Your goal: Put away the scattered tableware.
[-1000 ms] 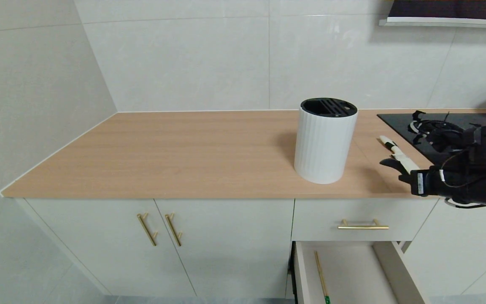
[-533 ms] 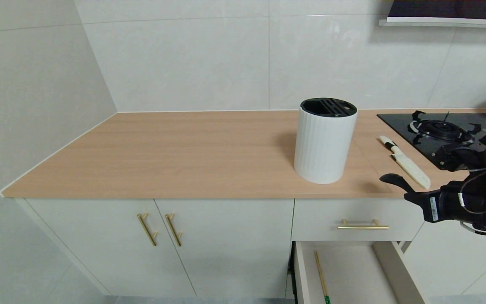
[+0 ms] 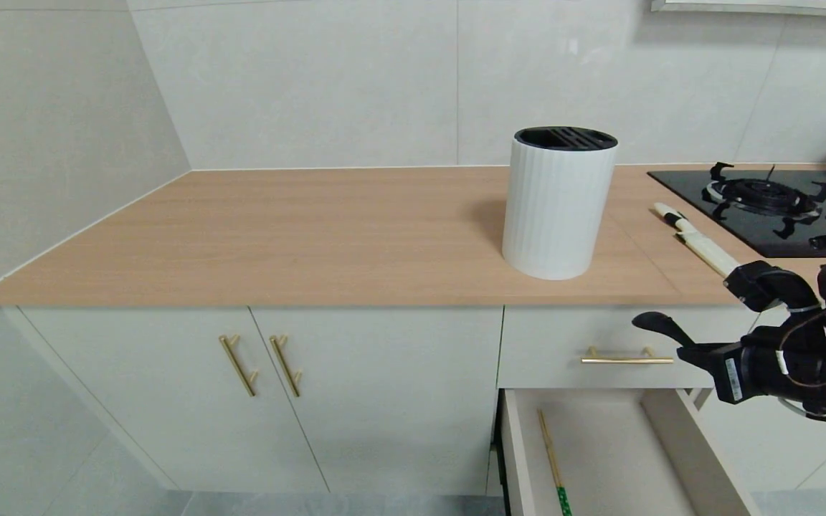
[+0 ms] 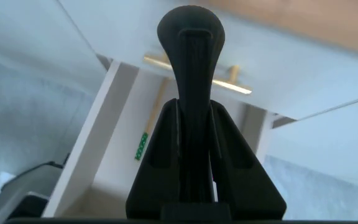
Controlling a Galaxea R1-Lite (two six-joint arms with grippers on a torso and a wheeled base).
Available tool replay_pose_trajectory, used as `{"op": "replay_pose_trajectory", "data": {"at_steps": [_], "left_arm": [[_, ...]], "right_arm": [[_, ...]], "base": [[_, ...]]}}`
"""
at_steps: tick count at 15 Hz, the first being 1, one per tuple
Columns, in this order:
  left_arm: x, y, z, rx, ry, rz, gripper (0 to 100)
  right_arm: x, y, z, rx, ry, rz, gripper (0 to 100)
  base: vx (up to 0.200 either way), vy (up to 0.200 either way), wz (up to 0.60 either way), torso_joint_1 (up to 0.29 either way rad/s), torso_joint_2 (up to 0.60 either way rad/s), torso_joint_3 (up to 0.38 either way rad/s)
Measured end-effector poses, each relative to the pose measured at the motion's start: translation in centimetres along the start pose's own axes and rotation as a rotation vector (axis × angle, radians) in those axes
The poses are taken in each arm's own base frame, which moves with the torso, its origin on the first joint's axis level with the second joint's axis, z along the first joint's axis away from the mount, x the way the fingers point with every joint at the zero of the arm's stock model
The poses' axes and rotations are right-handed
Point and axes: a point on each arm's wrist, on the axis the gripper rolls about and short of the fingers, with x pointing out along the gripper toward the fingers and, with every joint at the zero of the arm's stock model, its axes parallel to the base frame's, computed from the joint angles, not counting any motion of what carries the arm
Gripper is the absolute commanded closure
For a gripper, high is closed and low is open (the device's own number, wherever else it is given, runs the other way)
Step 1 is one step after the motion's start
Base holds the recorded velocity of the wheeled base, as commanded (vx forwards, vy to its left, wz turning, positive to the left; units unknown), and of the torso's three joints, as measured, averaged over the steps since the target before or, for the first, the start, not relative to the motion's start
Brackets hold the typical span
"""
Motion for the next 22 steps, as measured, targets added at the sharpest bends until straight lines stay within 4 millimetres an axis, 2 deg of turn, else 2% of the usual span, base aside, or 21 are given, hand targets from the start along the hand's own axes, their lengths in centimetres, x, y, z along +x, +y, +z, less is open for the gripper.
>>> {"op": "replay_pose_trajectory", "data": {"at_steps": [4,11,15,22], "left_arm": [[0.0,0.0,0.0,0.0,0.0,0.0,0],[0.0,0.0,0.0,0.0,0.0,0.0,0],[0.0,0.0,0.0,0.0,0.0,0.0,0],[0.0,0.0,0.0,0.0,0.0,0.0,0]], "right_arm": [[0.2,1.1,-0.9,-0.05,0.032,0.056,100],[2.8,2.2,-2.9,-0.081,0.147,0.11,100],[4.9,2.1,-3.2,-0.074,0.121,0.1,100],[7.4,0.9,-4.0,-0.015,0.096,0.052,100]], "base": [[0.0,0.0,0.0,-0.177,0.48,0.294],[0.0,0.0,0.0,-0.151,0.47,0.311],[0.0,0.0,0.0,-0.073,0.37,0.276],[0.0,0.0,0.0,-0.006,0.03,0.02]]}}
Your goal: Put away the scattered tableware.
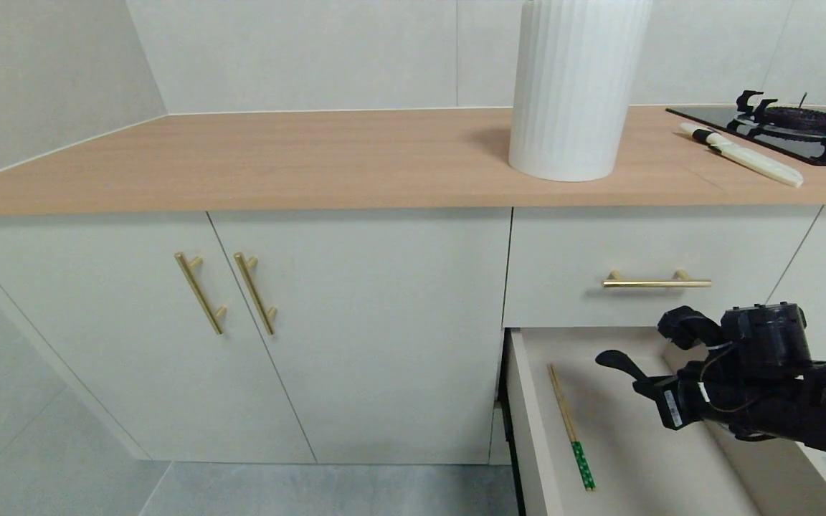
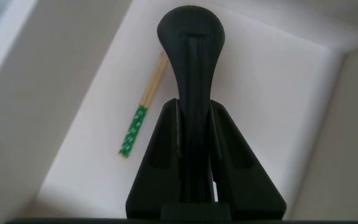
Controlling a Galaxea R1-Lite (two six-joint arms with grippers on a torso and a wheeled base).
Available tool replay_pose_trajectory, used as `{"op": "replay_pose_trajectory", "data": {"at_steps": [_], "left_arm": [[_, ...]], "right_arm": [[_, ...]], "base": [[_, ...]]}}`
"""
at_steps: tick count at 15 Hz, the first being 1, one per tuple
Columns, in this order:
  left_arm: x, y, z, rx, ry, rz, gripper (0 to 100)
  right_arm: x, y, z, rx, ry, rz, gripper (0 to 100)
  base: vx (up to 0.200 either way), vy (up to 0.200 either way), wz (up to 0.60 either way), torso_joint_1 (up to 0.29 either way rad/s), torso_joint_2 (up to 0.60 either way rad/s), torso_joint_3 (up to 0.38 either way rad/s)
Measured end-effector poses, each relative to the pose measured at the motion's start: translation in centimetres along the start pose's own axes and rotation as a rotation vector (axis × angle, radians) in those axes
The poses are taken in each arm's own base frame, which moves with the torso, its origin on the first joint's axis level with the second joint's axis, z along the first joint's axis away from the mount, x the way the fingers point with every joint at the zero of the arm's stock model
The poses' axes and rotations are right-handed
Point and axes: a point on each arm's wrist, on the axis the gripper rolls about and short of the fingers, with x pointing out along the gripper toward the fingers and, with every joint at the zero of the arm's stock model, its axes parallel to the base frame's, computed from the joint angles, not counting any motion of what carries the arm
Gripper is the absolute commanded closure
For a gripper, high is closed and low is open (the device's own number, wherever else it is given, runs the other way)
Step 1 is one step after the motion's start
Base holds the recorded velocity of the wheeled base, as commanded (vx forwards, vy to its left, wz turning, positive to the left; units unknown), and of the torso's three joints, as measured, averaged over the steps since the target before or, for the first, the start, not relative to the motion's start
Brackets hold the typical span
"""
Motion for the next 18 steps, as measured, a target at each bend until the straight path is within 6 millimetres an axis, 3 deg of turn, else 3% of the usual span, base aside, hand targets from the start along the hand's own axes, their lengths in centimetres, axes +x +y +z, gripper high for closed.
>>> {"op": "replay_pose_trajectory", "data": {"at_steps": [7,13,18], "left_arm": [[0.0,0.0,0.0,0.0,0.0,0.0,0],[0.0,0.0,0.0,0.0,0.0,0.0,0],[0.0,0.0,0.0,0.0,0.0,-0.001,0]], "right_arm": [[4.2,-1.1,-0.7,0.134,0.084,-0.219,100],[8.5,-0.7,-2.8,0.242,0.212,-0.225,100],[10.1,-0.6,-4.1,0.241,0.231,-0.225,100]], "base": [[0.0,0.0,0.0,0.0,0.0,0.0],[0.0,0.0,0.0,0.0,0.0,0.0],[0.0,0.0,0.0,0.0,0.0,0.0]]}}
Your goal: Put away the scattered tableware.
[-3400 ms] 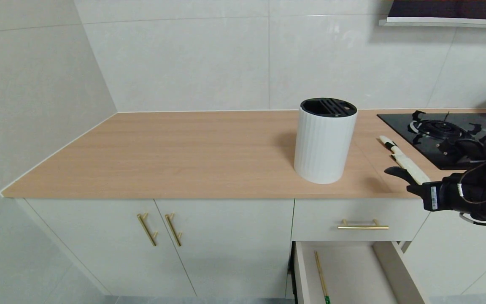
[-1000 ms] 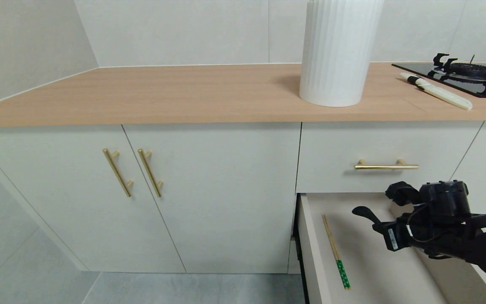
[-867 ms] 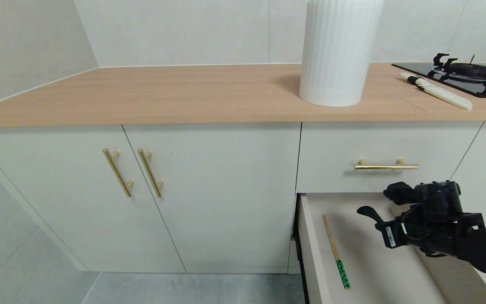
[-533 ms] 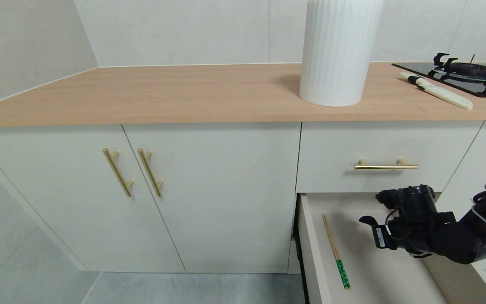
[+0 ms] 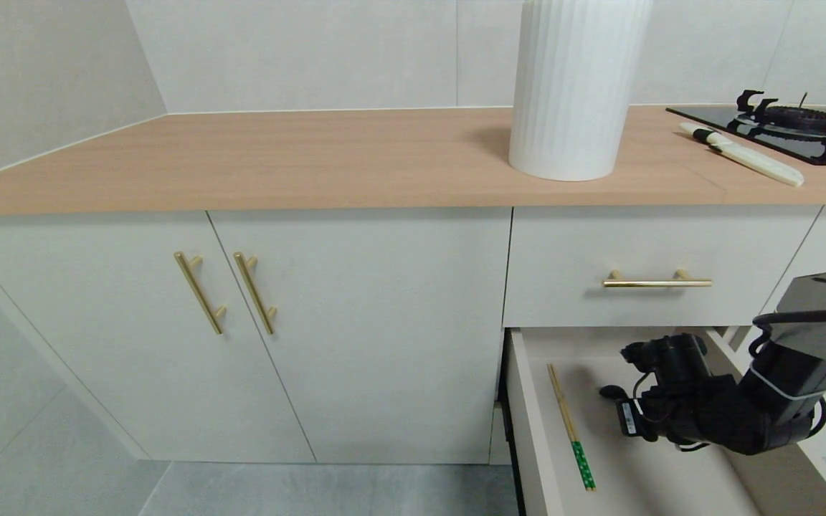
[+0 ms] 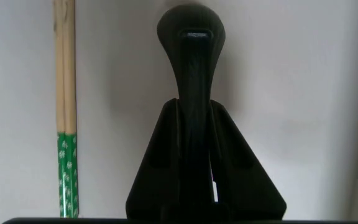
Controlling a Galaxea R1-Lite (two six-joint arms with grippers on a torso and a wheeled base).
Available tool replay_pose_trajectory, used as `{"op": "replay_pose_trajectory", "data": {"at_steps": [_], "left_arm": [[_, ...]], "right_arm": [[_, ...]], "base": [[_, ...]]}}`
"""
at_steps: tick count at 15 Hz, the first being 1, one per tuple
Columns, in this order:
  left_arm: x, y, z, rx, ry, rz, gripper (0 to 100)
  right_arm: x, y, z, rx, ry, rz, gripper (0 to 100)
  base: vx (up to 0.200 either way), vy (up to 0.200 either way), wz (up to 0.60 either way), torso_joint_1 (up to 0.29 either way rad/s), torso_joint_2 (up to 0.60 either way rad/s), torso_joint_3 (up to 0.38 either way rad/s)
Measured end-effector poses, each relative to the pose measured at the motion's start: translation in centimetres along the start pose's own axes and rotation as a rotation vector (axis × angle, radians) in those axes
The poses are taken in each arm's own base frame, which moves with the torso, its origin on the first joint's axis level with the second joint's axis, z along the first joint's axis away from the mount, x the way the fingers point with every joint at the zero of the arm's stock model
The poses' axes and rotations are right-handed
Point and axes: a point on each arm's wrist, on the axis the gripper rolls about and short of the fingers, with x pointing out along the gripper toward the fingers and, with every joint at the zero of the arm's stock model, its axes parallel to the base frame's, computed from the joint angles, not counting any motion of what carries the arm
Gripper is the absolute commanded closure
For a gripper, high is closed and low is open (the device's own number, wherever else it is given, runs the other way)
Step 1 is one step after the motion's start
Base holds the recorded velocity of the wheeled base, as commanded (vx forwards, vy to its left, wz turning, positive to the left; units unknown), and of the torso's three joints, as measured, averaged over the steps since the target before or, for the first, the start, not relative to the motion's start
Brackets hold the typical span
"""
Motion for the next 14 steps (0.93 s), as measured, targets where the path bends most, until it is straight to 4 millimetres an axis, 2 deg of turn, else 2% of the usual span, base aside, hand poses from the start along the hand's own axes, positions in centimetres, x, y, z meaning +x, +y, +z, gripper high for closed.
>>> {"op": "replay_pose_trajectory", "data": {"at_steps": [5,14], "left_arm": [[0.0,0.0,-0.01,0.0,0.0,0.001,0],[0.0,0.0,-0.01,0.0,0.0,0.001,0]], "right_arm": [[0.71,-0.02,-0.54,-0.001,0.011,-0.015,100],[0.84,-0.01,-0.72,-0.002,0.016,-0.015,100]], "base": [[0.0,0.0,0.0,0.0,0.0,0.0],[0.0,0.0,0.0,0.0,0.0,0.0]]}}
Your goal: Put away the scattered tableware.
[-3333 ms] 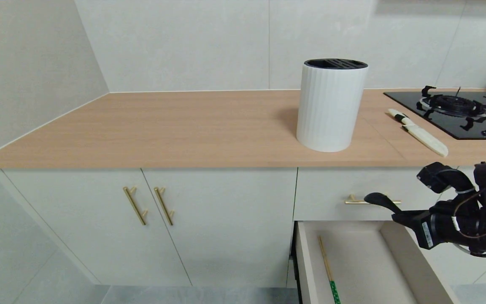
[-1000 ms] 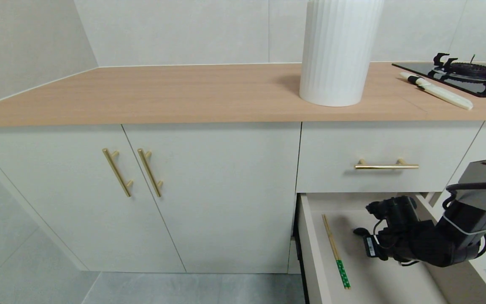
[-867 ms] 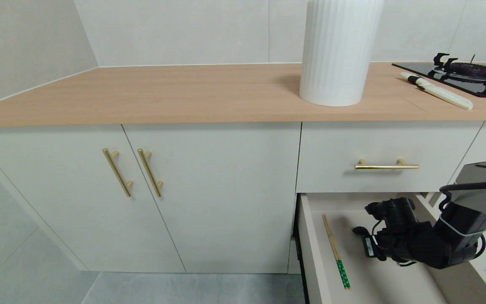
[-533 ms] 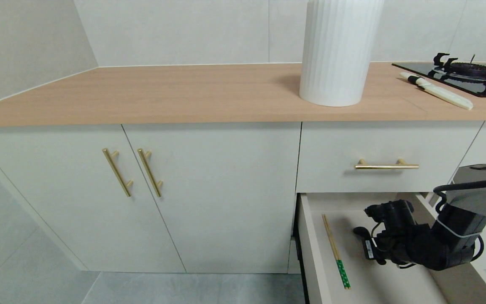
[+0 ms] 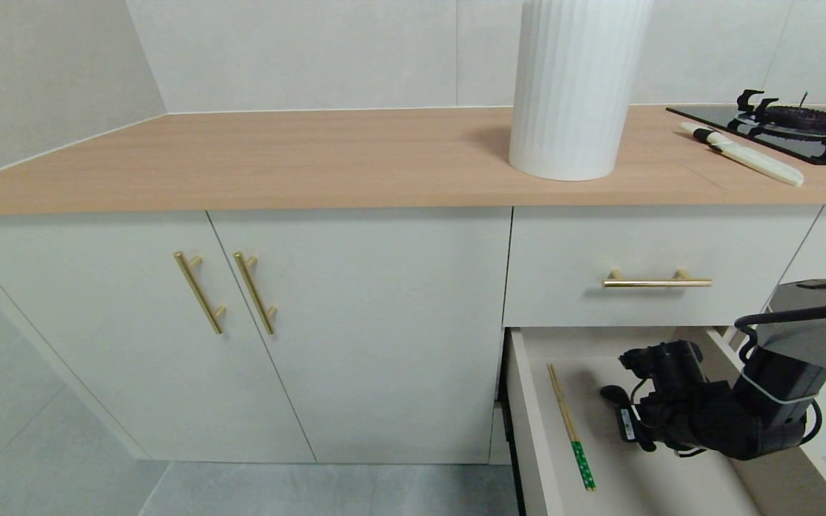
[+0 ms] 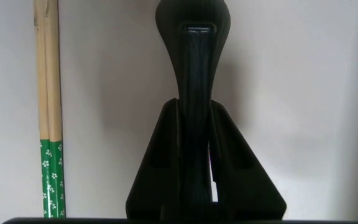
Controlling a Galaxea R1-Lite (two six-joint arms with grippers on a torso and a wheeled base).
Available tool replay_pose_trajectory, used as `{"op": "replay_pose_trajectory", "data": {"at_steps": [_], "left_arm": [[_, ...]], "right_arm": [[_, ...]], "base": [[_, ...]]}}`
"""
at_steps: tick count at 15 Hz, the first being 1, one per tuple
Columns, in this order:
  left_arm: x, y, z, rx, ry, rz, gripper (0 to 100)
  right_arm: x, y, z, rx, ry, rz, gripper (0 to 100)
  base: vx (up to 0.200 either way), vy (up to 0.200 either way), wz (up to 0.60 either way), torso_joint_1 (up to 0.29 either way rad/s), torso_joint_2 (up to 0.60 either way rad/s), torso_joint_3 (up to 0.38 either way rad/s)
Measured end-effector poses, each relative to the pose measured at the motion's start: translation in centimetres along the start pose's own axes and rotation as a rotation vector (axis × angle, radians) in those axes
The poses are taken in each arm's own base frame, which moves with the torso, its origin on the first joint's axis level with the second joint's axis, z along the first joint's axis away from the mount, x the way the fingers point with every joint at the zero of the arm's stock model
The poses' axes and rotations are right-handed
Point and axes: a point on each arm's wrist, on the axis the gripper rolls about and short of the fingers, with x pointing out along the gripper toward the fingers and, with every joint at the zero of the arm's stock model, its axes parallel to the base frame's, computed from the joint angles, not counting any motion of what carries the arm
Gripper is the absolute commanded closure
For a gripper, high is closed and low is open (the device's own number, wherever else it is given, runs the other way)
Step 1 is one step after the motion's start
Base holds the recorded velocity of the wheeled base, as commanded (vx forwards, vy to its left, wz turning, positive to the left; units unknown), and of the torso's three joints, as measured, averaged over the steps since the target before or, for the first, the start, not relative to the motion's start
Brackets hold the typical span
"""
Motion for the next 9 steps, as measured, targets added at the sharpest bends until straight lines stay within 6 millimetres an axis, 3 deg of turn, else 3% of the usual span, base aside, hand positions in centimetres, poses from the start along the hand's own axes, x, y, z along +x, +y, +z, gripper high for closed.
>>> {"op": "replay_pose_trajectory", "data": {"at_steps": [1,2,9], "left_arm": [[0.0,0.0,0.0,0.0,0.0,0.0,0],[0.0,0.0,0.0,0.0,0.0,0.0,0],[0.0,0.0,0.0,0.0,0.0,0.0,0]], "right_arm": [[0.0,-0.02,-0.02,0.0,0.001,0.0,100],[-0.01,-0.01,-0.03,-0.002,0.001,-0.001,0],[-0.03,0.0,0.1,0.0,-0.01,0.0,0]], "base": [[0.0,0.0,0.0,0.0,0.0,0.0],[0.0,0.0,0.0,0.0,0.0,0.0],[0.0,0.0,0.0,0.0,0.0,0.0]]}}
